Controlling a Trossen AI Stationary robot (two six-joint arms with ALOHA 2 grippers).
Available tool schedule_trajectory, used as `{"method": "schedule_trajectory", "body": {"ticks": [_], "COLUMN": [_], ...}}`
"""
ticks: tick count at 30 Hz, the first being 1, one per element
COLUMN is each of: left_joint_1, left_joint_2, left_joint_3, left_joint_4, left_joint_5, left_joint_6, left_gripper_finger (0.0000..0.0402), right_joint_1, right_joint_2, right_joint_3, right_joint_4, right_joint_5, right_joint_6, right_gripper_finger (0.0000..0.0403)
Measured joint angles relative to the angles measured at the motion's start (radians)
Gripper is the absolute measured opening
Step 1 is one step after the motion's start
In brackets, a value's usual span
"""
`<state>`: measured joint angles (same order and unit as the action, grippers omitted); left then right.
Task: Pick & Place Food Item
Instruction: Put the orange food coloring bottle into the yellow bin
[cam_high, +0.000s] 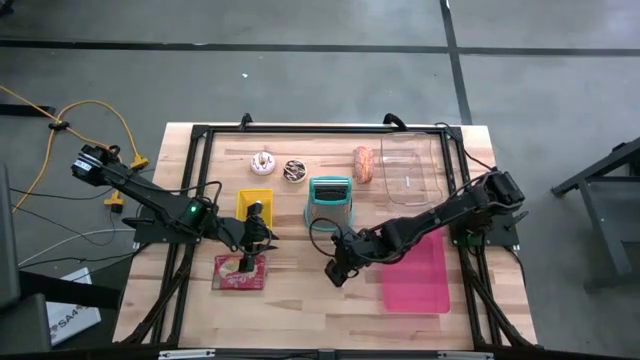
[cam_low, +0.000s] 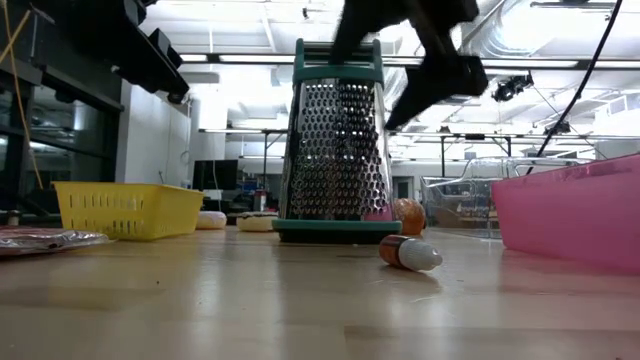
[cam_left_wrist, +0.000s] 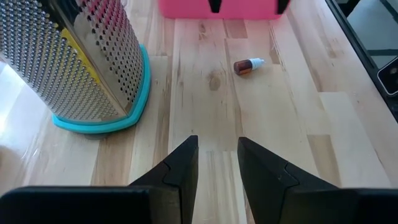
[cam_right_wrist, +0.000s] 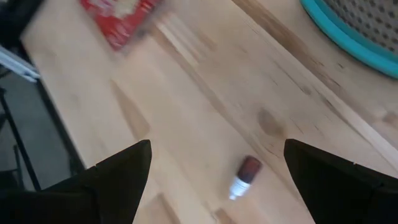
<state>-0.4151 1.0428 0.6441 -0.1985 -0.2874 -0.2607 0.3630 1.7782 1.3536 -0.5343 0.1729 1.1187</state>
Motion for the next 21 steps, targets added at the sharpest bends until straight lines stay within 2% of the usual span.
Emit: {"method": "schedule_trajectory", "body": {"ticks": [5, 12, 18, 21], "left_joint_1": [0.0, 0.0, 0.0, 0.0], "left_joint_2": [0.0, 0.0, 0.0, 0.0], "left_joint_3": [0.0, 0.0, 0.0, 0.0], "left_joint_4": [0.021, 0.037, 0.05, 0.057], "left_joint_5": [0.0, 0.0, 0.0, 0.0], "left_joint_6": [0.0, 0.0, 0.0, 0.0], "left_gripper_finger": [0.0108, 0.0108, 0.0108, 0.0108], "right_joint_1": [0.025, 0.045, 0.064, 0.068], "right_joint_2": [0.017, 0.095, 0.15, 0.159], "right_joint_3": [0.068, 0.165, 0.211, 0.21], "right_joint_4": [0.0, -0.017, -0.061, -0.14], "right_joint_5": [0.046, 0.049, 0.022, 0.008], "right_joint_6": [-0.027, -0.041, 0.028, 0.091], "right_gripper_finger": [0.0357, 0.0357, 0.0357, 0.0357]}}
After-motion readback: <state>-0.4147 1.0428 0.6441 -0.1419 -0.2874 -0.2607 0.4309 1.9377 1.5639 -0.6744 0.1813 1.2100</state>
